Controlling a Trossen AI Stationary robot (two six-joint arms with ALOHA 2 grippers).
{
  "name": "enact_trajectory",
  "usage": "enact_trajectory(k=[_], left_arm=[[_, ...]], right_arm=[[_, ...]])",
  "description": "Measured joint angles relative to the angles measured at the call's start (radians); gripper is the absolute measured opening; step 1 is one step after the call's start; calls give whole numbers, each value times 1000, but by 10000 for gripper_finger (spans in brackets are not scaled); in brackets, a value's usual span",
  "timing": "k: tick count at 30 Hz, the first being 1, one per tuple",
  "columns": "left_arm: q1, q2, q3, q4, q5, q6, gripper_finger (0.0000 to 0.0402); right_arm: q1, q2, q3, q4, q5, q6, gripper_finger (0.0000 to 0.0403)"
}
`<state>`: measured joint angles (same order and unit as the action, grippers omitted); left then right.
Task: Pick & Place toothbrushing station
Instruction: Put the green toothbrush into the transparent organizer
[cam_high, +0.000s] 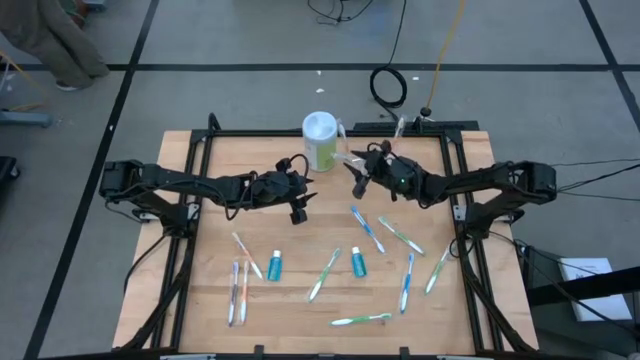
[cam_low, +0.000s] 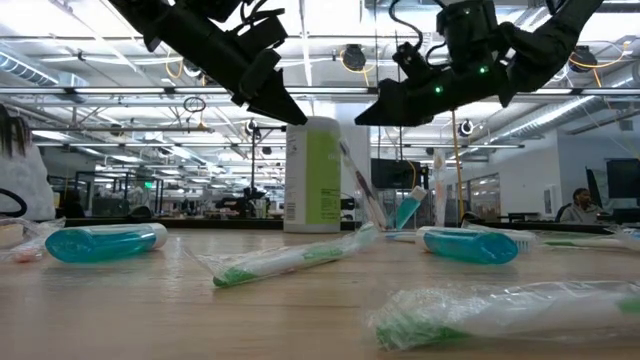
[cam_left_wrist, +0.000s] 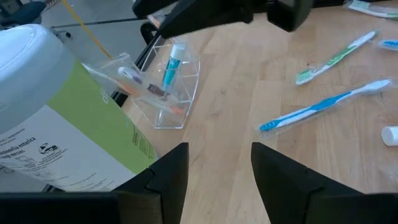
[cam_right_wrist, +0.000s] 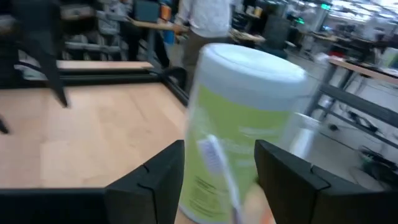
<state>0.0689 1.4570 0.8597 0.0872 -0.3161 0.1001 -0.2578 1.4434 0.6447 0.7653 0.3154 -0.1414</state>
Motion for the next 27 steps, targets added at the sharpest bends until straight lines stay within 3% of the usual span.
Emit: enact_trajectory(k=[4,8,16,20,27], left_arm=[[0,0,0,1,0,0,177],[0,0,0,23,0,0,177],[0,-1,-1,90,0,0,177],[0,-1,-1,98,0,-3,177],[0,-1,-1,98,0,-8,177]], right_arm=[[40,-46,54,-176,-5,27,185],[130,-65,147,-552,-4,117,179],[322,-63,194,-1096,-4,553,174],[377,-60,150,-1175,-6,712,174],[411,-58,64,-1174,-14,831,174]])
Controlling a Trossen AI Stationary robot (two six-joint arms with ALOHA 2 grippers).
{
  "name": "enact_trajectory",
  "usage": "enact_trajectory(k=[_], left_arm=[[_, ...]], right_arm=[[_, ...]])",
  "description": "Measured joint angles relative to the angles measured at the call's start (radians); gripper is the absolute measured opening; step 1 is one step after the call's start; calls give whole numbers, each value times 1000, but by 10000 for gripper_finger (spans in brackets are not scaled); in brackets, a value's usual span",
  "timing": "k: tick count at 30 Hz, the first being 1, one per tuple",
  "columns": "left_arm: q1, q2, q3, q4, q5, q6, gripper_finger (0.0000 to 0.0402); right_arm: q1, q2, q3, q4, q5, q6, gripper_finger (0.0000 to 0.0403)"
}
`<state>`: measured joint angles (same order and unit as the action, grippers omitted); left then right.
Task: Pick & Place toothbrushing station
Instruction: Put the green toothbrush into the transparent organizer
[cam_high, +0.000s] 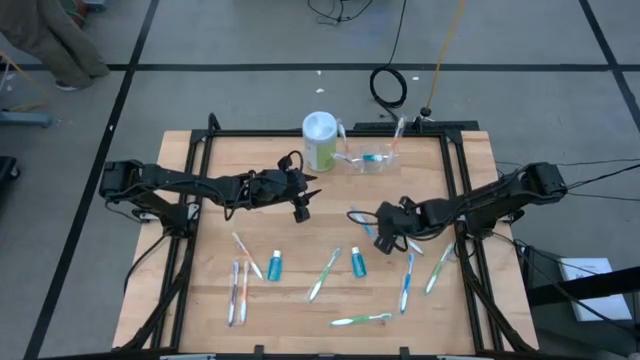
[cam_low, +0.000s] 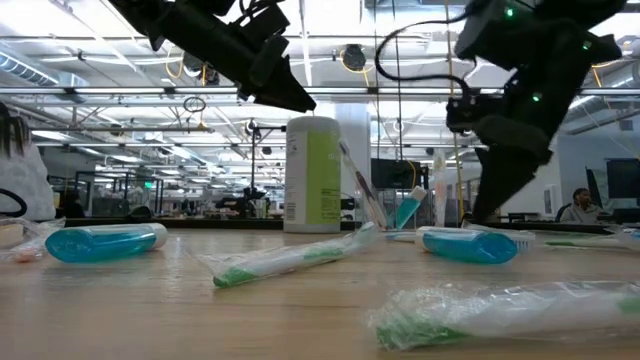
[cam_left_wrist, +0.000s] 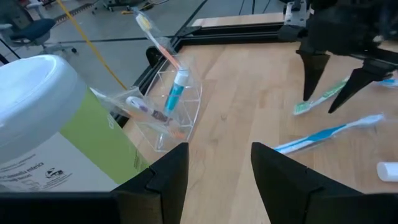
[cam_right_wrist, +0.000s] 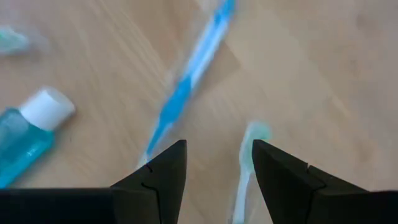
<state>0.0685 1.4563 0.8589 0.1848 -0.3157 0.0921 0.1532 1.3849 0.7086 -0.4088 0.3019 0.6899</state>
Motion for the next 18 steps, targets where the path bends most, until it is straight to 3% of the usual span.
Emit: enact_trajectory(k=[13,18], left_arm=[[0,0,0,0,0,-3,177],[0,0,0,0,0,0,177]], right_arm=[[0,-6,-164,52,27,88,170],[0,-5,-219,104,25,82,121]])
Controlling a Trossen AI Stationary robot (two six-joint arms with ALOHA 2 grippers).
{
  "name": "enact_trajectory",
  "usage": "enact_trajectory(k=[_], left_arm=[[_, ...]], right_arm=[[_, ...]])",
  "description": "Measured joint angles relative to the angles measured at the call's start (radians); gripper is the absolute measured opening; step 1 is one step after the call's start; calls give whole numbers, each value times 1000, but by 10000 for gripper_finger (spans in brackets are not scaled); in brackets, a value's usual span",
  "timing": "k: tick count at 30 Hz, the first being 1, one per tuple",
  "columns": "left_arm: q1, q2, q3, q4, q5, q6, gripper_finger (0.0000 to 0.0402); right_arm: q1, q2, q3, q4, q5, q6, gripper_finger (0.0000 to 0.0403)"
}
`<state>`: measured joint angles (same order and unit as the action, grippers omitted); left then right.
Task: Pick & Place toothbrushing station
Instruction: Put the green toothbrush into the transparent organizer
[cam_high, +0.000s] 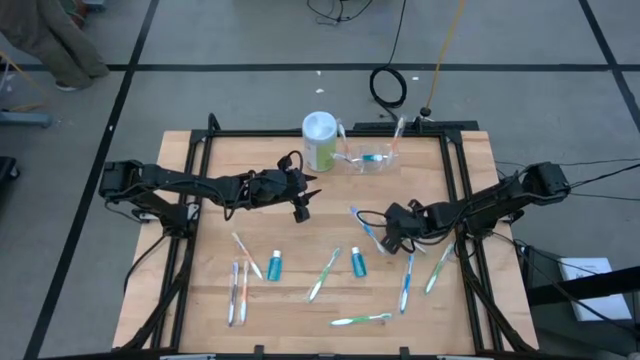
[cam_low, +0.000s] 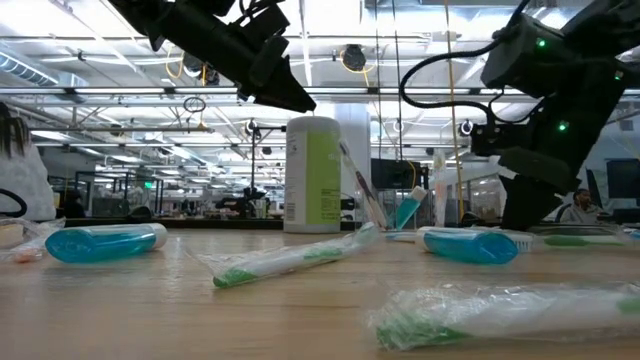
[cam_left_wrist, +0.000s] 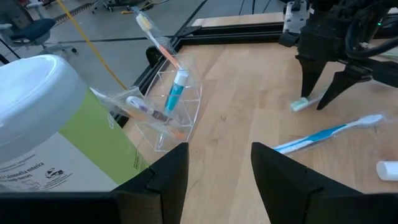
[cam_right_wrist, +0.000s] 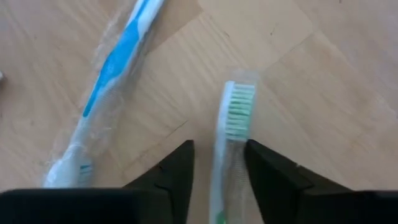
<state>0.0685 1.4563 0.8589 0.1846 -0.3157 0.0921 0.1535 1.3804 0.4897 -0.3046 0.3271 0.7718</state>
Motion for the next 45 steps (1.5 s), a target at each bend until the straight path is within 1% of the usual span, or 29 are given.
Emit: enact_trajectory(k=[3,6,7,9,10,12,14,16,18,20,22,23,24,26,28,30,35,41,45], left_arm=[[0,0,0,0,0,-4,177],[0,0,0,0,0,-38,177],[0,0,0,0,0,-49,177],[0,0,0,1,0,-53,177],[0,0,0,0,0,-52,177],[0,0,0,1,0,-56,177],[-1,0,0,1,1,-80,177],[-3,0,0,1,3,-97,177],[-3,0,0,3,3,-95,177],[-4,0,0,3,3,-91,177],[-4,0,0,3,3,-90,177],[-4,0,0,4,3,-90,177],[-4,0,0,3,3,-90,177],[-4,0,0,4,3,-90,177],[-4,0,0,4,3,-89,177],[-4,0,0,4,3,-88,177],[-4,0,0,7,2,-87,177],[-4,1,0,8,0,-66,177],[-4,1,0,8,0,-68,177]], right_arm=[[0,1,-5,4,23,10,68],[0,-9,-6,79,96,35,17],[-1,-16,-8,117,117,22,12],[-10,-34,-13,186,162,-31,15],[-19,-50,-15,220,199,-54,18],[-40,-97,-8,318,308,-119,19],[-64,-142,-7,412,440,-216,13],[-95,-185,-10,551,551,-358,8],[-129,-221,-8,759,617,-551,8],[-175,-230,-7,965,638,-792,14],[-230,-220,-7,1134,637,-988,16],[-259,-212,-7,1213,627,-1044,15],[-290,-202,-7,1272,595,-1075,14],[-358,-178,-7,1344,490,-1088,10],[-427,-144,-7,1394,362,-1060,8],[-492,-106,-7,1439,282,-1002,9],[-621,9,-7,1492,238,-929,10],[-726,155,-7,1624,113,-879,10],[-759,210,-7,1664,116,-810,10]])
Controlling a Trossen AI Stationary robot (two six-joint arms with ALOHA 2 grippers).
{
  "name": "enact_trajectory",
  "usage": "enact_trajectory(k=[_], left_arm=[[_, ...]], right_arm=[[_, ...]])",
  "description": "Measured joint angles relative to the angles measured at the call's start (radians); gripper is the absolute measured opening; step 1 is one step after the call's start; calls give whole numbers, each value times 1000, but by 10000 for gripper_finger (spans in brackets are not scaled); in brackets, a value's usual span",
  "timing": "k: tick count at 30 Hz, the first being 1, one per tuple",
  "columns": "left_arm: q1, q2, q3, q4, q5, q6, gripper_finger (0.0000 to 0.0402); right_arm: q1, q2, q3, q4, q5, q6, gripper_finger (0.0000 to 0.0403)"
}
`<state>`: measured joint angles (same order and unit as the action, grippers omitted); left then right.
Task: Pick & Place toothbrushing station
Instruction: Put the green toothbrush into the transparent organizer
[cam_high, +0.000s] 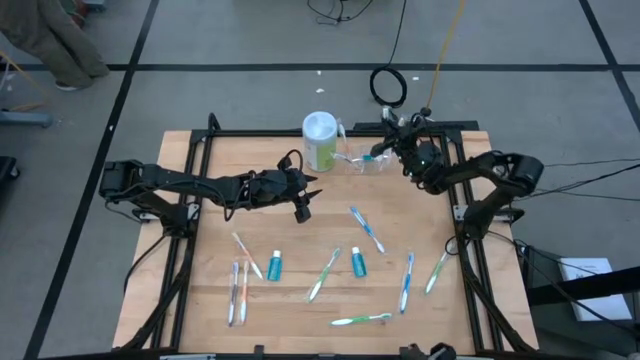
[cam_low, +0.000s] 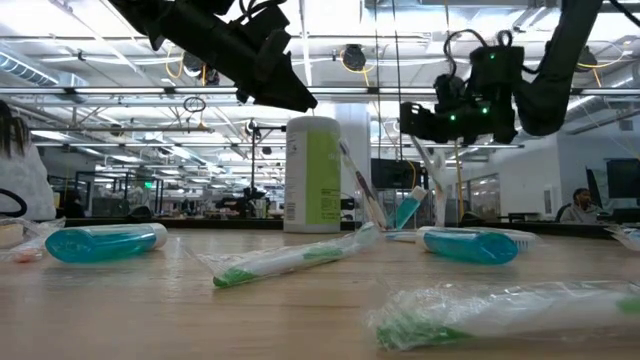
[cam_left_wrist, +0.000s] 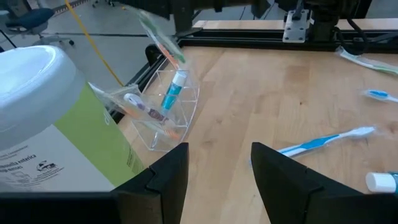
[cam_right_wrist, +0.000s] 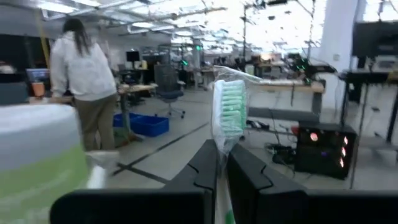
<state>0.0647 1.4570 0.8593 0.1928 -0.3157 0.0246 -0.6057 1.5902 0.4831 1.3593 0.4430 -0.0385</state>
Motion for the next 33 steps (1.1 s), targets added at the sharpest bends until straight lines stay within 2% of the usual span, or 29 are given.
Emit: enact_trajectory(k=[8,15,21,27,33], left_arm=[[0,0,0,-1,0,4,177],[0,0,0,-49,0,4,177],[-2,0,0,-62,1,-5,177],[-3,0,0,-61,1,-7,177],[-3,0,0,-55,2,-7,177]], right_arm=[[-2,18,-24,-84,4,3,13],[-1,-115,-148,-74,32,131,24],[11,-217,-262,-74,28,175,22],[12,-250,-345,-73,31,269,27],[11,-250,-349,-83,29,258,46]])
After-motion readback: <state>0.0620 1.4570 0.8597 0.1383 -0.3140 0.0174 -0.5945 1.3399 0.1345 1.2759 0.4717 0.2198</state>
